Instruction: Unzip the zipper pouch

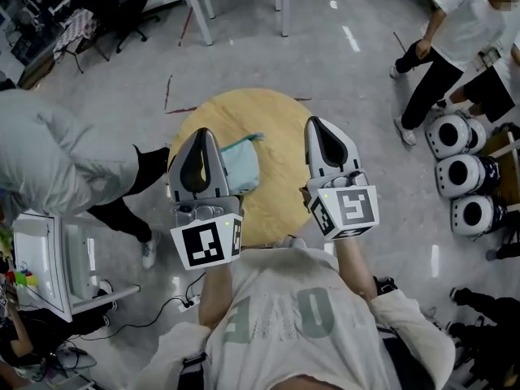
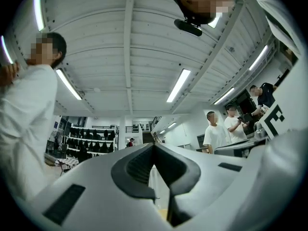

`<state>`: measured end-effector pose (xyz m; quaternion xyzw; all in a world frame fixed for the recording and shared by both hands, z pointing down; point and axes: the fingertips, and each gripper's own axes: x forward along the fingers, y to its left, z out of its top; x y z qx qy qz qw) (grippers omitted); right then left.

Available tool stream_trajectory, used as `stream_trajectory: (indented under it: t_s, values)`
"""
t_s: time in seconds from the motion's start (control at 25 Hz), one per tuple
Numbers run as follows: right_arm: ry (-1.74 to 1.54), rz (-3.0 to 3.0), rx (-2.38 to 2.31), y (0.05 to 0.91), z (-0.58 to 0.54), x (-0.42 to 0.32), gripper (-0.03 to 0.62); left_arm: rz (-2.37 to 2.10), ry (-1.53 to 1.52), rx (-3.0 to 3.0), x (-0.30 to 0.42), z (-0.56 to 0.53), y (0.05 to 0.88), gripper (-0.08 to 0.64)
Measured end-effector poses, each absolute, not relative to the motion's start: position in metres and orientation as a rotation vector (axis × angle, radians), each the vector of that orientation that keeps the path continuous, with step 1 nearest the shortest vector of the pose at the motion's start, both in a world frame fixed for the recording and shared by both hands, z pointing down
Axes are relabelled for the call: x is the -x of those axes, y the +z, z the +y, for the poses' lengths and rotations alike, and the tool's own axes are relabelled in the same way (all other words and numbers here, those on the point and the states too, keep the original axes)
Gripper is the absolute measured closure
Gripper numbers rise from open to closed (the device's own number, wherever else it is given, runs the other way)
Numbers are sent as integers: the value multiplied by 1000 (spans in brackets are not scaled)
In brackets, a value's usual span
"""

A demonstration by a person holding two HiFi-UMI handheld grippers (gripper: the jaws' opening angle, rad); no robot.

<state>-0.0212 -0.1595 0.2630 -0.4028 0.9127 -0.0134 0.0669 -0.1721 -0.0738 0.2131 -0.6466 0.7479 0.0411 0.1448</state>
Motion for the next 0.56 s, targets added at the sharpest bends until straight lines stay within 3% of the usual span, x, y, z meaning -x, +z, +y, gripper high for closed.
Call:
stream_trajectory:
  t_s: [0.56]
  values:
    - [-40, 2767, 1211, 269, -168, 7, 563, 2177, 96, 1867, 163, -83, 220, 532]
